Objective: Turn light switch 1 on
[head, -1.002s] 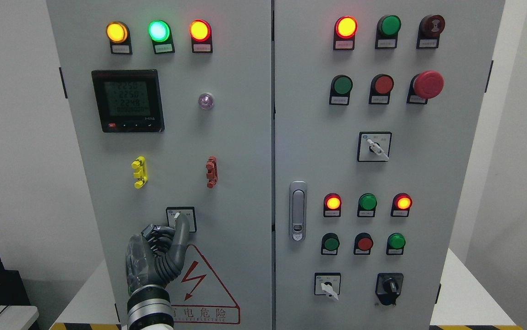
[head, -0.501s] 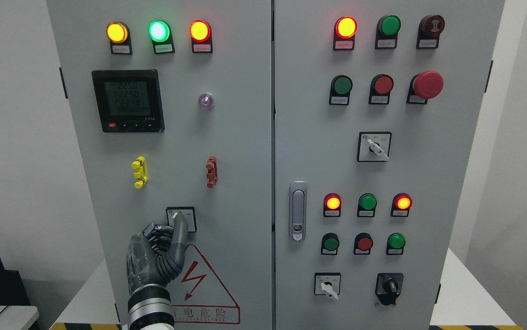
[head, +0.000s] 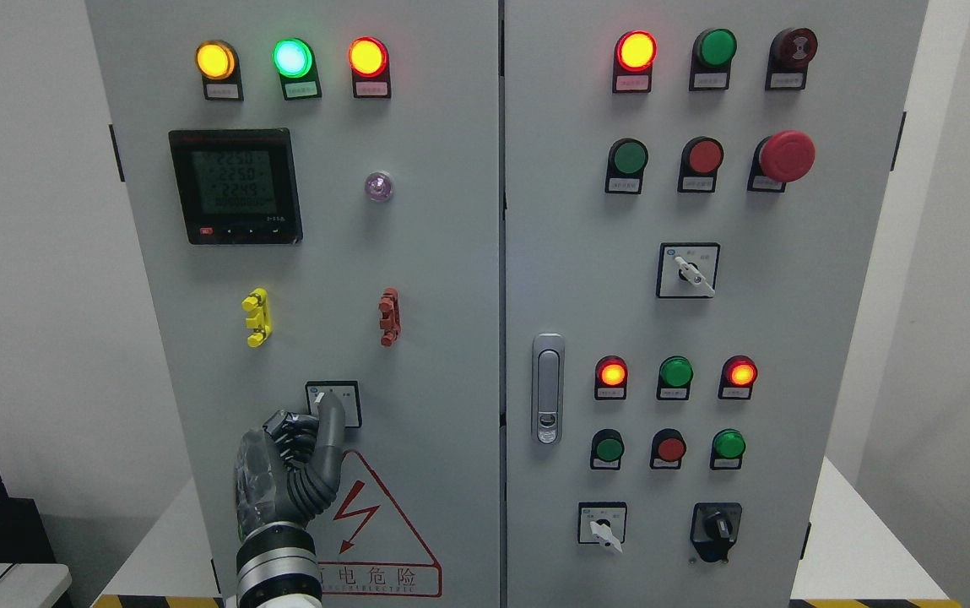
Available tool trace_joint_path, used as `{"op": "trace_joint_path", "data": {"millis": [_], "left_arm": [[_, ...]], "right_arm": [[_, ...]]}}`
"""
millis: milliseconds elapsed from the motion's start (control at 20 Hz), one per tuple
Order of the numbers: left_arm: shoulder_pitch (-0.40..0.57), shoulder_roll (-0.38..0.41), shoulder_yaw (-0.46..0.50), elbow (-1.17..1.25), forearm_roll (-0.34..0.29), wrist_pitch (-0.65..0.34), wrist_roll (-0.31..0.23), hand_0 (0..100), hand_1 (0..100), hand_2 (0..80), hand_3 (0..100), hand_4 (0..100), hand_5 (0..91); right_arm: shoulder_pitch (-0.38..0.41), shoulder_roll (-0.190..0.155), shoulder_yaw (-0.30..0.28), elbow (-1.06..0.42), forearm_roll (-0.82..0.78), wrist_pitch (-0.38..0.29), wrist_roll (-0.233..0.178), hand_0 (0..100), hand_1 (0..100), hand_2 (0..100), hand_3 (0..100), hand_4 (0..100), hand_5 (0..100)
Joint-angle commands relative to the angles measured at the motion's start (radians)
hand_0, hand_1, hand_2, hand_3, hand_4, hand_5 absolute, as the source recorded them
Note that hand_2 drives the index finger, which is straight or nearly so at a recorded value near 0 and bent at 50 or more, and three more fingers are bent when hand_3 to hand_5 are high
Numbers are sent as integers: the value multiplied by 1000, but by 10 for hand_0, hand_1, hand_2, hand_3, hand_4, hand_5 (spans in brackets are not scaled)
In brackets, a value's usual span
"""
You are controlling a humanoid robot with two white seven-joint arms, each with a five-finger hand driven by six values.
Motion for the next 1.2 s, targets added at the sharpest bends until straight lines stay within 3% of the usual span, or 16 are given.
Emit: {"op": "trace_joint_path", "data": {"millis": [0, 551, 1153], "left_arm": [[-2, 0, 0, 3, 0, 0, 3, 529, 300, 622, 876, 868, 825], [0, 0, 1, 3, 1, -1, 0, 591, 225, 624, 889, 869, 825], [0, 0, 0, 1, 3, -3, -3, 464, 201, 628, 891, 869, 826]], "right_arm": [[0, 0, 20, 0, -26, 1, 1, 120, 389, 0, 0, 0, 0], [0, 0, 20, 0, -26, 1, 1, 120, 389, 0, 0, 0, 0], [0, 0, 20, 0, -26, 1, 1, 120, 389, 0, 0, 0, 0]]}}
